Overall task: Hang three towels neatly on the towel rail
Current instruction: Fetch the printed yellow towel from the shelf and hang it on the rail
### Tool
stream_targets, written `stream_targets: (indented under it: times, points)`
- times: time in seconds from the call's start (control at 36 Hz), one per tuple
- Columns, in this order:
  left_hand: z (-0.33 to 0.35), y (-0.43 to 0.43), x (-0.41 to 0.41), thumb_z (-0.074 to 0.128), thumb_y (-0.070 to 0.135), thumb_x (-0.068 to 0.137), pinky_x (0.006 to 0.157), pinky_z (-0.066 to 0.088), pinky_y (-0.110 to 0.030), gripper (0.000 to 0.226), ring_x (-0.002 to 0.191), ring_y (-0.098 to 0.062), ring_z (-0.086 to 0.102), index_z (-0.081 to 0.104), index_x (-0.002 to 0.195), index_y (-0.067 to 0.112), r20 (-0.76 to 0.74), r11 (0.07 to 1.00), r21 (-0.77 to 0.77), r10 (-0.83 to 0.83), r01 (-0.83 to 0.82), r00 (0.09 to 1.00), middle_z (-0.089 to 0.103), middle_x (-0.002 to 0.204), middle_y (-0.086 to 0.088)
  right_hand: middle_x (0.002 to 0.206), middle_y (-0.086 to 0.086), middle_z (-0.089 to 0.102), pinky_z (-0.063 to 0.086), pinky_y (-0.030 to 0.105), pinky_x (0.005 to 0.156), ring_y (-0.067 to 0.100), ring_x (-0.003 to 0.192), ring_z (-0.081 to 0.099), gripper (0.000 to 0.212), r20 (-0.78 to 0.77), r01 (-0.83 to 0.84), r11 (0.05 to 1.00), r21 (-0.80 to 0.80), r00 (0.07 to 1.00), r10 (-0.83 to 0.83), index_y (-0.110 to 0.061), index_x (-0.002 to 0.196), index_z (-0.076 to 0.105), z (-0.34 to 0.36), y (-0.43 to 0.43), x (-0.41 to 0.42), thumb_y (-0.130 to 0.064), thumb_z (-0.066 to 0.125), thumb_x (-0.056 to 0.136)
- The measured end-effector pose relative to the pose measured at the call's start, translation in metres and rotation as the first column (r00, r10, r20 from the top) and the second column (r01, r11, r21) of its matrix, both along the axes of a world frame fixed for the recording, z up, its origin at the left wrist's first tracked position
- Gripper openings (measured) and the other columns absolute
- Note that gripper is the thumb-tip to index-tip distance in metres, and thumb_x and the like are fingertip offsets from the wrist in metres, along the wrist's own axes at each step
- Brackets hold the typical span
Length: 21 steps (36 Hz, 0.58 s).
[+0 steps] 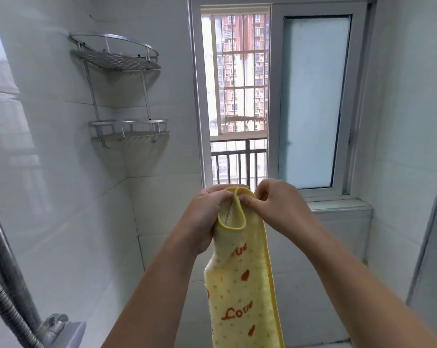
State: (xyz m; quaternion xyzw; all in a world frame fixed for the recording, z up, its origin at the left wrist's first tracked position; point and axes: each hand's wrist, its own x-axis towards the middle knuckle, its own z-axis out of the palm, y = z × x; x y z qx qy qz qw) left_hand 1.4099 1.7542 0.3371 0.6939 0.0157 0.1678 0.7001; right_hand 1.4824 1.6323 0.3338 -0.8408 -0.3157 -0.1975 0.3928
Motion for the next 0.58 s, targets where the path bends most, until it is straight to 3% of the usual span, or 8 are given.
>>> stream_targets:
  times: [0.08,0.19,0.36,0.47,0.58]
  points:
    - [0.001,0.000,0.000,0.042,0.009,0.092,0.064,0.057,-0.025,0.033,0.079,-0.016,0.068,0.075,0.087,0.016,0.029,1.000,0.018,-0.013,0.013,0.999,0.074,0.085,-0.004,0.079,-0.006,0.056,0.043,0.029,0.064,0.015,0.078,0.056,0.034,-0.026,-0.005,1.000,0.008,1.000,0.005,-0.022,0.086,0.054,-0.001,-0.001,0.004,-0.054,0.062,0.076]
    - [0.004,0.000,0.001,0.044,0.009,0.092,0.063,0.055,-0.024,0.033,0.083,-0.017,0.068,0.075,0.086,0.019,0.038,0.997,0.051,-0.055,0.053,0.998,0.074,0.086,-0.001,0.085,-0.004,0.063,0.051,0.033,0.076,0.014,0.086,0.060,0.018,-0.167,-0.186,0.975,0.123,0.964,0.205,-0.022,0.082,0.065,0.001,0.000,0.004,-0.040,0.064,0.080]
    - [0.000,0.002,0.002,0.050,0.008,0.089,0.066,0.053,-0.026,0.033,0.085,-0.019,0.063,0.067,0.098,0.034,0.070,0.982,0.186,-0.039,0.026,0.997,0.065,0.100,-0.003,0.068,-0.006,0.060,0.041,0.013,0.050,0.005,0.062,0.055,0.020,-0.211,-0.247,0.906,0.344,0.920,0.331,-0.021,0.064,0.059,0.002,-0.002,0.007,-0.028,0.066,0.082]
    - [-0.004,0.005,0.002,0.047,0.000,0.087,0.062,0.052,-0.029,0.042,0.068,-0.018,0.058,0.059,0.101,0.038,0.130,0.965,0.257,0.013,-0.047,0.991,0.064,0.084,-0.006,0.069,-0.004,0.052,0.038,0.020,0.057,0.009,0.064,0.049,0.022,-0.238,-0.240,0.890,0.386,0.907,0.348,-0.017,0.067,0.056,0.001,0.000,0.011,-0.027,0.061,0.085]
    - [-0.004,0.012,-0.003,0.043,-0.003,0.087,0.055,0.049,-0.021,0.040,0.056,-0.005,0.054,0.059,0.079,0.033,0.199,0.934,0.340,0.042,-0.109,0.979,0.065,0.067,0.012,0.074,-0.001,0.056,0.041,0.022,0.058,0.012,0.070,0.052,0.019,-0.276,-0.225,0.864,0.451,0.885,0.375,-0.016,0.073,0.056,0.004,0.000,0.015,-0.027,0.058,0.088]
